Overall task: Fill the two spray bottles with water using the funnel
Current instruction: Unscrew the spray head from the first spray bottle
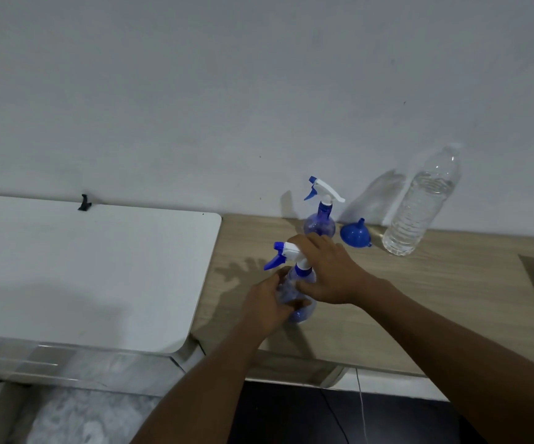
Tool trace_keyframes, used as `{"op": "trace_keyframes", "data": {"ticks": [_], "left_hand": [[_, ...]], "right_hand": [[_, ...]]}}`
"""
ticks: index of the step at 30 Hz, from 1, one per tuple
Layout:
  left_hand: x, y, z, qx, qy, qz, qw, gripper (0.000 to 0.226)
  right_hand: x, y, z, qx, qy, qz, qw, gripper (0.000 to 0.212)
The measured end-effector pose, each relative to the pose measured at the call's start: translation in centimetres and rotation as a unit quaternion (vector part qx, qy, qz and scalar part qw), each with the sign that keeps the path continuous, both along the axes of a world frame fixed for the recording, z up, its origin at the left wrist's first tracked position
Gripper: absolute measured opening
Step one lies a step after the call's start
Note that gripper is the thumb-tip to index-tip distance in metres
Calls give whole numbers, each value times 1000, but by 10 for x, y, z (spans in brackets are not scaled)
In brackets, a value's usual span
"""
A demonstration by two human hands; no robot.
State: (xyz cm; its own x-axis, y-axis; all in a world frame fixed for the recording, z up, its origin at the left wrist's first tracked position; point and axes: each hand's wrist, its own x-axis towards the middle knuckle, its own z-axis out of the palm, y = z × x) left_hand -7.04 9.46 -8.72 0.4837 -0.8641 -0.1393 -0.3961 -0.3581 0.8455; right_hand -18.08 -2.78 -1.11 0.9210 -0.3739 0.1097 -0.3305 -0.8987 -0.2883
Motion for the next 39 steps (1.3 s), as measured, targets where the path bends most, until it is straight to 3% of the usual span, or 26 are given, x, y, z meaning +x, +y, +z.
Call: {"op": "trace_keyframes", "data": {"ticks": [2, 4, 7, 11, 13, 15, 17, 19, 21, 23, 25, 27, 28, 29, 31, 33, 37, 39], "left_hand": [[1, 1, -3, 1, -18, 9, 1000, 57], [1, 3, -4, -16, -41, 17, 999, 63], [3, 3, -5, -27, -43, 10, 999, 68], [5, 2, -6, -19, -47, 7, 999, 66], [5, 2, -9, -21, -42, 8, 999, 72], [5, 3, -7, -27, -41, 3, 999, 73], [5, 1, -8, -22, -37, 9, 999, 70], [4, 2, -7, -9, -45, 15, 999, 70], [5, 3, -7, -5, -47, 16, 999, 71], [3, 3, -5, 13, -21, -11, 1000, 70], [6, 14, -19, 18, -36, 7, 999, 63], [13, 26, -29, 51, -48, 116, 991, 58], [5, 28, -21, 56, -45, 90, 993, 62], [4, 14, -23, -2, -78, 51, 996, 67], [-5, 0, -7, 22, -33, 6, 999, 73], [-1, -1, -5, -8, -25, 16, 1000, 71], [-9, -6, -7, -11, -8, 23, 1000, 61], [-7, -8, -13, -13, 10, 17, 1000, 61]], "right_hand": [[1, 3, -1, -41, -8, -25, 999, 52], [3, 6, -3, -5, -20, -16, 1000, 47], [-1, 2, 2, 47, -4, 0, 999, 62], [-2, 6, 3, -57, -5, -26, 998, 55], [-2, 9, 2, -28, -11, -23, 999, 50], [-5, 7, 5, 10, 3, -10, 1000, 61], [-6, 3, 8, -6, 13, -11, 1000, 65], [-2, 5, 8, -24, 12, -19, 999, 57], [3, 7, 8, 14, 7, -1, 1000, 52], [2, 3, 13, 68, 17, 20, 997, 62], [-3, -4, 12, 61, 18, 23, 998, 69], [-4, -4, 10, 37, 15, 4, 999, 66], [-3, -3, 8, 43, 12, 4, 999, 61], [-2, -2, 7, 63, 11, 12, 998, 59], [-3, -5, 9, 111, 23, 27, 993, 65], [-7, -12, 11, 130, 25, 37, 991, 69], [-7, -12, 13, 120, -5, 22, 992, 23], [-6, -13, 23, 127, -19, 12, 992, 21]]}}
